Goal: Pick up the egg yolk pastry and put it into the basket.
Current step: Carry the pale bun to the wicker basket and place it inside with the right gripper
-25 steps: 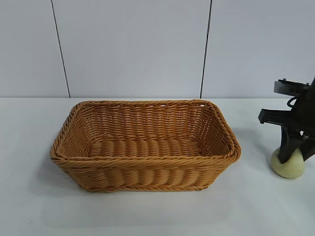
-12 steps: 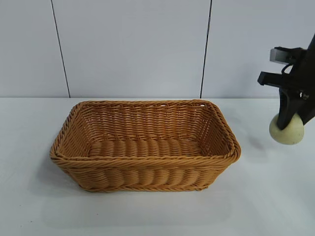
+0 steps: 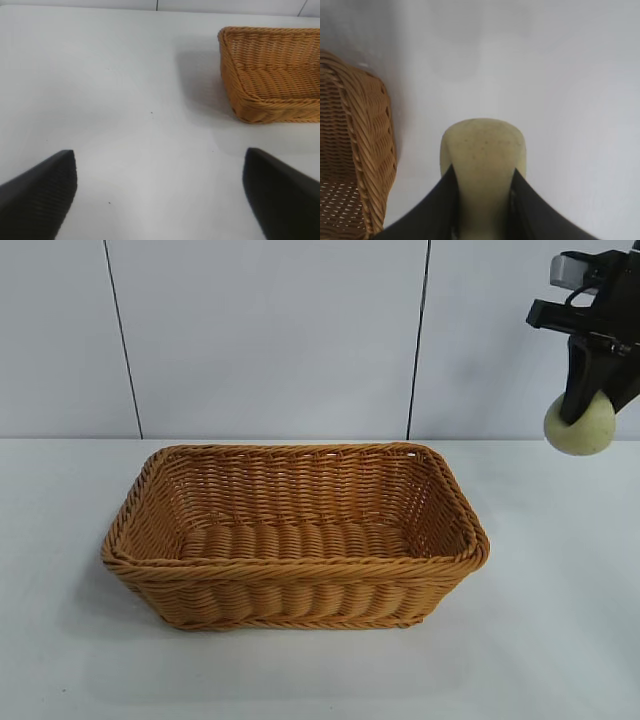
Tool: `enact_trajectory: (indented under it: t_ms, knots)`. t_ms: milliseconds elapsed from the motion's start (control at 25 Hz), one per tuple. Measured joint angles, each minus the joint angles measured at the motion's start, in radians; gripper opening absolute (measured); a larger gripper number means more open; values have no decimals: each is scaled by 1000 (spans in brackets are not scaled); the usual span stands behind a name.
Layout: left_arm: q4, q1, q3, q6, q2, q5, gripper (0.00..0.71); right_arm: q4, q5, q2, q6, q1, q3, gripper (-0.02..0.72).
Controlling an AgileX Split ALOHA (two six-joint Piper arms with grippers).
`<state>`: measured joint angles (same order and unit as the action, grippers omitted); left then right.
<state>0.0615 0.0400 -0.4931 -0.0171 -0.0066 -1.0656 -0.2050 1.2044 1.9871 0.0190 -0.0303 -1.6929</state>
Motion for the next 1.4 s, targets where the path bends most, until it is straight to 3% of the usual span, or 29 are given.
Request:
enact_trajectory:
  t_ms: [160, 520, 840, 1400]
  knots:
    - [0, 0, 0, 0, 0, 0, 694, 1, 0, 0, 0, 68, -5, 158]
    - [0, 0, 0, 0, 0, 0, 694, 0, -20, 0, -1, 328, -5, 158]
    - [0, 0, 0, -1, 0, 0, 694, 0, -141, 0, -11, 525, -5, 158]
    - [0, 0, 0, -1, 0, 0, 694, -21, -216, 158, -56, 554, -5, 158]
